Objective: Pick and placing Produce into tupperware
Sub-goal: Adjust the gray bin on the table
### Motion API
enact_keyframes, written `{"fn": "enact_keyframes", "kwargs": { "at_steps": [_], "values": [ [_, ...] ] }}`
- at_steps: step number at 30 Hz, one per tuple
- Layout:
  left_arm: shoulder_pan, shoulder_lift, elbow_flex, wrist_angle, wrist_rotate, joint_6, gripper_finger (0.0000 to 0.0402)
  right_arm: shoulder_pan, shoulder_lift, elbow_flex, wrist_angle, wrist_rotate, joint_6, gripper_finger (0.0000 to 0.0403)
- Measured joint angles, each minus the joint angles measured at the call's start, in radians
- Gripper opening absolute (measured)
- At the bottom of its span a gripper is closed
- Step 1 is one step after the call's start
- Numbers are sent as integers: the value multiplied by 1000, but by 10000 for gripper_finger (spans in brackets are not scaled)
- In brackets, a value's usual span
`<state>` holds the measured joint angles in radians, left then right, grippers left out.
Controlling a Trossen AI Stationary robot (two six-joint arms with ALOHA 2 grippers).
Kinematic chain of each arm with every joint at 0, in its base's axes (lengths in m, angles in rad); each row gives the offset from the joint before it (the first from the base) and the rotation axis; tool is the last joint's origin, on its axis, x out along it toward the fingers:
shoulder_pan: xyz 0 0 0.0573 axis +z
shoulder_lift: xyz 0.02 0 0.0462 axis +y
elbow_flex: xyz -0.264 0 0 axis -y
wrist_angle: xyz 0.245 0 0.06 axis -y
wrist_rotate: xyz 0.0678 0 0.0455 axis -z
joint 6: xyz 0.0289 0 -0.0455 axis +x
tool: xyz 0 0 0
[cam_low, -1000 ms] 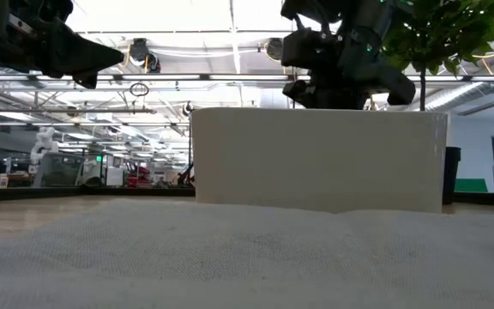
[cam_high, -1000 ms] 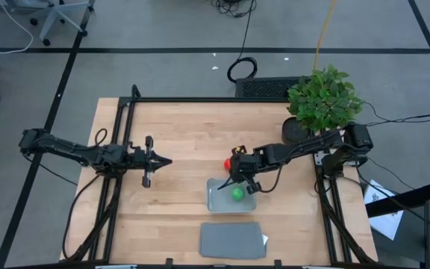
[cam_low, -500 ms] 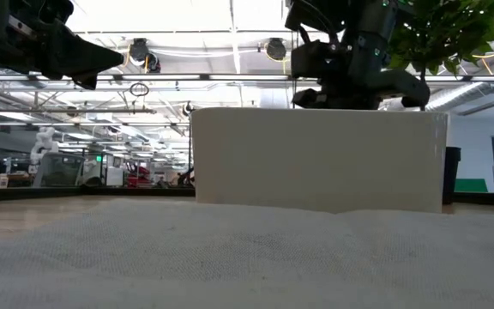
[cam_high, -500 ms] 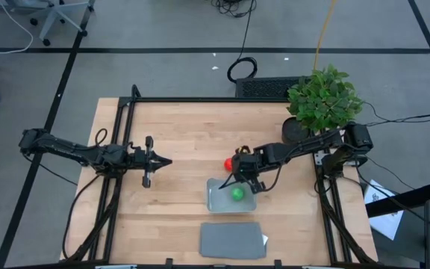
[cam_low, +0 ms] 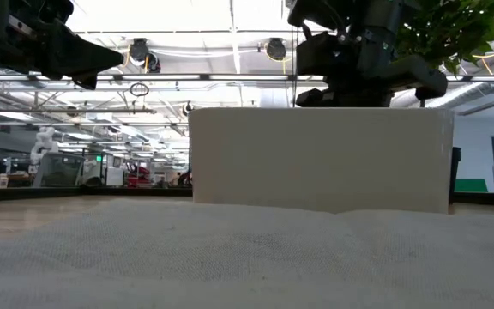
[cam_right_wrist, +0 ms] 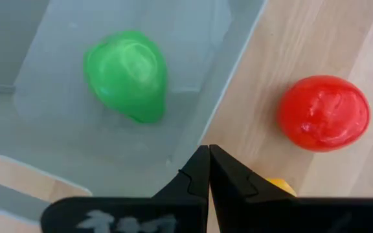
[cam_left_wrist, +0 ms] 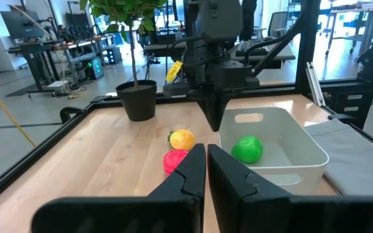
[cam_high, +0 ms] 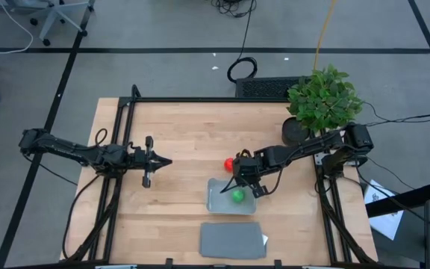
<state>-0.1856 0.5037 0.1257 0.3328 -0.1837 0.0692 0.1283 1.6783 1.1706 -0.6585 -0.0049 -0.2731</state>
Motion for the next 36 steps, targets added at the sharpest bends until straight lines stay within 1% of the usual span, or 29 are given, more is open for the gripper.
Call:
{"fn": "enact_keyframes", "kwargs": {
  "at_steps": [14,16,27,32,36],
  "values": [
    [0,0,0,0,0,-1,21,-7,0,0,60,13,-5,0],
    [0,0,0,0,0,0,21,-14,0,0,87,35,-20,0],
    [0,0,0,0,0,0,21,-49,0,0,251,29,-84,0],
    [0,0,0,0,-4,-34,21,-47,-9,0,245,31,-79,0],
    [0,0,0,1,-38,-42,21,-31,-54,-1,248,34,-66,0]
  ]
}}
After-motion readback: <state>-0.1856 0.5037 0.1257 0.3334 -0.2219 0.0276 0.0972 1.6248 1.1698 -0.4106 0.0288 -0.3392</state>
